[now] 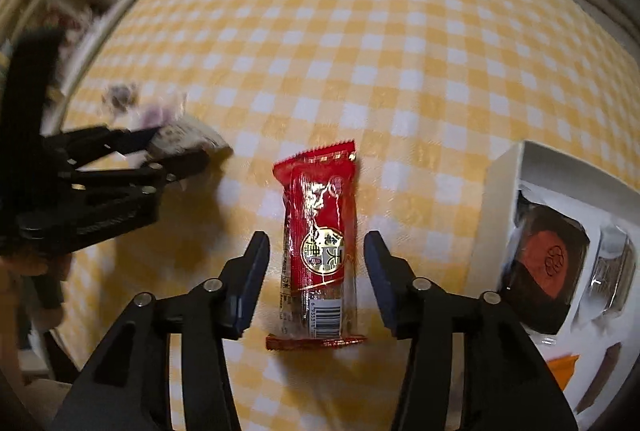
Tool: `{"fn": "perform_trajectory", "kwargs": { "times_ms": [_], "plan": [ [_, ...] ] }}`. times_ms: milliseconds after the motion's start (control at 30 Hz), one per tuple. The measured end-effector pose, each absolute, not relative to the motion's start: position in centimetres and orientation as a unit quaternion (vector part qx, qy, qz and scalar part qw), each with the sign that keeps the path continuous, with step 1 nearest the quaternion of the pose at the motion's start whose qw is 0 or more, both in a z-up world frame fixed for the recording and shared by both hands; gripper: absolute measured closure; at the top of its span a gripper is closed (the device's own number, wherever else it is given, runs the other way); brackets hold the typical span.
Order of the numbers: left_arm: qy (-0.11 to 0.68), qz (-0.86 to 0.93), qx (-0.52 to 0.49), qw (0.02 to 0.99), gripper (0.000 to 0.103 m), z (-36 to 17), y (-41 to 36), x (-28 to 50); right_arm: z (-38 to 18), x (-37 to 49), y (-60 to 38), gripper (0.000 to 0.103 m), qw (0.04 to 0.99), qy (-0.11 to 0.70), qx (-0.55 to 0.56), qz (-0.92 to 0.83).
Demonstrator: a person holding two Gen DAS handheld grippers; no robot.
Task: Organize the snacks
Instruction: 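Grasp the red-wrapped snack with the right tool while the left tool grasps the white printed packet, then lift and carry the red snack and white packet over the white tray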
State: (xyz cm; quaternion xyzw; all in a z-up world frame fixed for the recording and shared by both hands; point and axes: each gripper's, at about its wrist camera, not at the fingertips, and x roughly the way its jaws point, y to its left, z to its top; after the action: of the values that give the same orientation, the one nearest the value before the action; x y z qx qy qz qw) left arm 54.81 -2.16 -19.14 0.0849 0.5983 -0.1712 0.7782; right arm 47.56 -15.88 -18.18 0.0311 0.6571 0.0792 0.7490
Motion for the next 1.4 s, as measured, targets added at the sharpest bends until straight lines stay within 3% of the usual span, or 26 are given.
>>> {"fn": "perform_trajectory", "kwargs": {
  "times_ms": [200, 233, 300, 367, 1100, 1400],
  "plan": [
    [0.606, -0.158, 0.089, 0.774, 0.063, -19.5, -2.6, 54.4, -20.0, 48.1, -14.2, 0.047, 0.741, 0.668, -0.001, 0.071],
    [0.603, -0.154, 0.091, 0.777, 0.064, -19.4, -2.6, 54.4, -20.1, 48.1, -14.2, 0.049, 0.740, 0.669, -0.001, 0.068],
    [0.597, -0.143, 0.090, 0.784, 0.064, -19.2, -2.6, 54.1, -20.5, 48.4, -13.7, 0.065, 0.740, 0.670, -0.002, 0.060],
    [0.587, -0.136, 0.075, 0.795, 0.064, -18.3, -2.2, 54.0, -20.4, 48.5, -13.5, 0.067, 0.741, 0.669, 0.003, 0.062],
    [0.443, -0.170, -0.024, 0.880, 0.066, -2.9, 0.2, 42.9, -5.1, 42.4, -18.7, 0.068, 0.865, 0.498, 0.037, 0.042],
    [0.416, -0.206, -0.035, 0.885, 0.066, 0.3, -2.7, 38.5, -1.2, 38.3, -22.5, 0.068, 0.888, 0.458, 0.041, 0.021]
  ]
}}
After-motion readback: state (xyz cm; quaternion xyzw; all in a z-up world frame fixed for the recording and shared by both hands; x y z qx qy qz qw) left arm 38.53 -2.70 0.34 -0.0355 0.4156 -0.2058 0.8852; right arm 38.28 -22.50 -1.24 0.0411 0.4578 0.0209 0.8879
